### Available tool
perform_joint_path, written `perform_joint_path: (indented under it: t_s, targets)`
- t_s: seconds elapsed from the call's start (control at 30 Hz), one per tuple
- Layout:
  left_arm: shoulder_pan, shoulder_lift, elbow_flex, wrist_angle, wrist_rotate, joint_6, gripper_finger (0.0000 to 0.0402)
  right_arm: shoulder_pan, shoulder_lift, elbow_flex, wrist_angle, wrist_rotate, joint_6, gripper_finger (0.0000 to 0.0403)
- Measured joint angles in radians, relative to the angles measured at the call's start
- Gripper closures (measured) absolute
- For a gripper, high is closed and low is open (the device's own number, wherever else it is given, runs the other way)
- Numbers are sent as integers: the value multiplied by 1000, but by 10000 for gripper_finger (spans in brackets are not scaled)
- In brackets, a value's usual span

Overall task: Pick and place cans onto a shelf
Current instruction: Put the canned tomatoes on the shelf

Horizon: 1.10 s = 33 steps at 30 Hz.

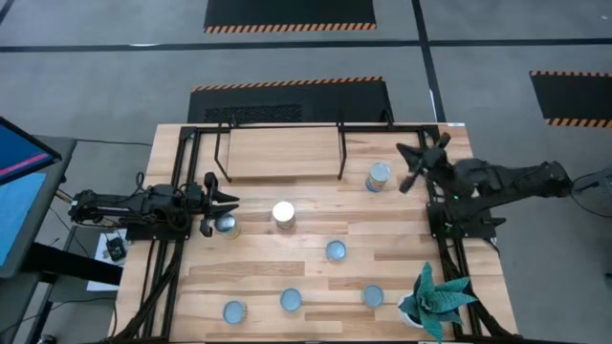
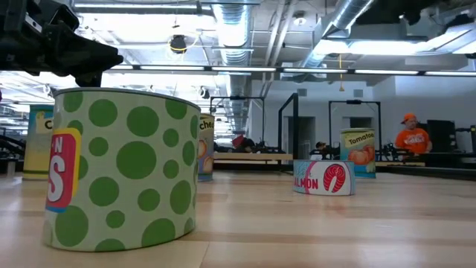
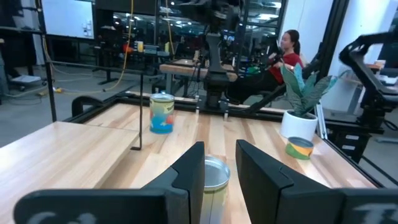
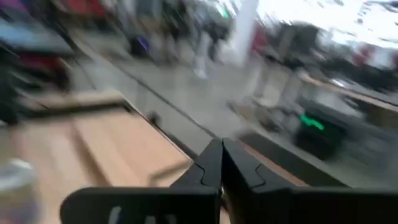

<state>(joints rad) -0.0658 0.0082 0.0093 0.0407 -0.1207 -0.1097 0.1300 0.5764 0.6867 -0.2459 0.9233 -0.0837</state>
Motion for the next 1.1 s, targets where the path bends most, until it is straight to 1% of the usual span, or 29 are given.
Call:
perform_joint_path:
  t_s: [0.1, 0.2, 0.27, 0.3, 0.4, 0.47, 0.53, 0.63, 0.7, 0.77, 0.87, 0.93, 1.0, 1.1]
  targets:
    - [0, 0, 0, 0, 0, 1, 320, -104, 107, 126, -204, 0, 117, 378]
    - [0, 0, 0, 0, 0, 1, 320, -234, 204, 231, -383, -7, 202, 378]
    - [0, 0, 0, 0, 0, 1, 320, -330, 267, 287, -461, -40, 240, 378]
    - [0, 0, 0, 0, 0, 1, 320, -382, 297, 312, -495, -76, 245, 378]
    - [0, 0, 0, 0, 0, 1, 320, -545, 378, 372, -559, -231, 244, 378]
    - [0, 0, 0, 0, 0, 1, 320, -653, 429, 389, -584, -381, 223, 378]
    - [0, 0, 0, 0, 0, 1, 320, -753, 476, 390, -589, -550, 164, 377]
    - [0, 0, 0, 0, 0, 1, 320, -864, 553, 390, -592, -782, 75, 375]
    - [0, 0, 0, 0, 0, 1, 320, -913, 604, 390, -589, -864, 19, 373]
    - [0, 0, 0, 0, 0, 1, 320, -943, 652, 390, -585, -873, -21, 372]
    - [0, 0, 0, 0, 0, 1, 320, -966, 724, 390, -584, -873, -16, 374]
    - [0, 0, 0, 0, 0, 1, 320, -963, 763, 390, -586, -874, -6, 378]
    - [0, 0, 0, 0, 0, 1, 320, -953, 787, 390, -588, -897, -11, 380]
    - [0, 0, 0, 0, 0, 1, 320, -923, 796, 390, -587, -925, -19, 381]
